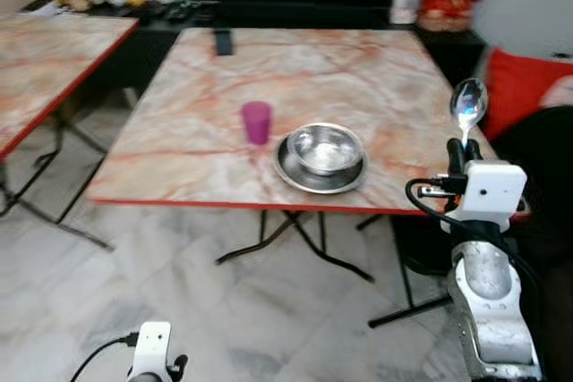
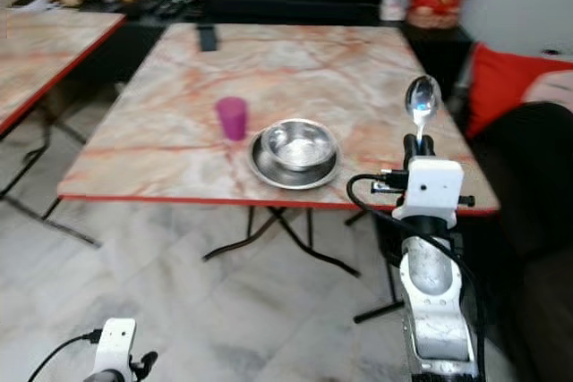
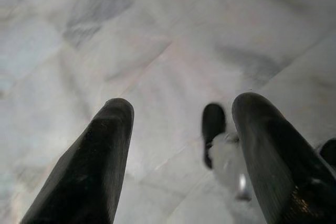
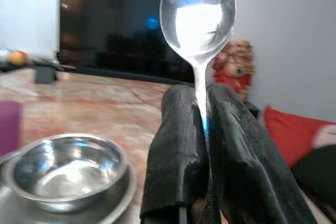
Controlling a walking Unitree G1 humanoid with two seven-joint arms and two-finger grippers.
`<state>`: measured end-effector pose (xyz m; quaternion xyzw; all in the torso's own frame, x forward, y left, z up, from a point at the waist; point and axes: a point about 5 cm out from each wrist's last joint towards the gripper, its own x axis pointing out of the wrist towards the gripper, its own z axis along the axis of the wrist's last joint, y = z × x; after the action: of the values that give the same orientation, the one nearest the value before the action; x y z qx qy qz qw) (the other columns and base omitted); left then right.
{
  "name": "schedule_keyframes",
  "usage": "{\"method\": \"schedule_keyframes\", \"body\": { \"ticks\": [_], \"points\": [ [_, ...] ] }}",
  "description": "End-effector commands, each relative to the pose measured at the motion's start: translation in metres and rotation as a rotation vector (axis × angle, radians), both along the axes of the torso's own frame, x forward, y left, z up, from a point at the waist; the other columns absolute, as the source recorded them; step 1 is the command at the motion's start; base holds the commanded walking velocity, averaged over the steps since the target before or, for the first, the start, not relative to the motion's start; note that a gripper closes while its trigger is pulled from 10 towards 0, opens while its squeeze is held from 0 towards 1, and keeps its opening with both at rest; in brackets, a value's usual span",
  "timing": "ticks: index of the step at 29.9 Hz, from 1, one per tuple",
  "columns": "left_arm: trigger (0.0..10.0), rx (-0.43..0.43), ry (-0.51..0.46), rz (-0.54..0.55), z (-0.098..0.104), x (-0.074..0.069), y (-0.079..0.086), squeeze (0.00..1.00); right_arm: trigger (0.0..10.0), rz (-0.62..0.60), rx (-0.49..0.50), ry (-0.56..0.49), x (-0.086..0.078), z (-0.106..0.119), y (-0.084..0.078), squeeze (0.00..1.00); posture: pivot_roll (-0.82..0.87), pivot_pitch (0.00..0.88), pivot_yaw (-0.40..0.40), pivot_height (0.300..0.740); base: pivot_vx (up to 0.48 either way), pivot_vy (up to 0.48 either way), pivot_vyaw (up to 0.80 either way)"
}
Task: Setting the table
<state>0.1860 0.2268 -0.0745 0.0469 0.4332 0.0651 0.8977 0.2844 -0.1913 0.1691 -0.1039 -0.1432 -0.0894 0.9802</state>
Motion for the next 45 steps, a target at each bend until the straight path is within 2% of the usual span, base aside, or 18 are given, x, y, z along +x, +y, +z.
{"method": "schedule_keyframes", "body": {
  "ticks": [1,13,28,45],
  "points": [
    [10.0,0.000,0.015,-0.003,-0.001,-0.001,-0.002,0.00,10.0,-0.020,0.006,-0.010,-0.002,0.001,-0.006,0.00,0.02,0.000,-0.004,0.740,0.251,0.000,0.00],
    [10.0,-0.003,0.008,-0.012,0.000,0.001,-0.004,0.00,10.0,-0.019,0.014,-0.011,-0.002,0.002,-0.005,0.00,0.01,0.000,-0.007,0.740,0.256,0.000,0.00],
    [10.0,-0.012,-0.028,-0.026,0.004,0.013,-0.011,0.00,10.0,-0.025,0.012,-0.007,-0.002,0.002,-0.008,0.00,0.01,0.000,-0.008,0.740,0.274,0.000,0.00],
    [10.0,-0.010,-0.018,-0.022,0.004,0.011,-0.009,0.00,10.0,-0.034,0.017,-0.001,-0.002,0.001,-0.008,0.00,0.01,0.000,-0.006,0.740,0.273,0.000,0.00]
  ]
}}
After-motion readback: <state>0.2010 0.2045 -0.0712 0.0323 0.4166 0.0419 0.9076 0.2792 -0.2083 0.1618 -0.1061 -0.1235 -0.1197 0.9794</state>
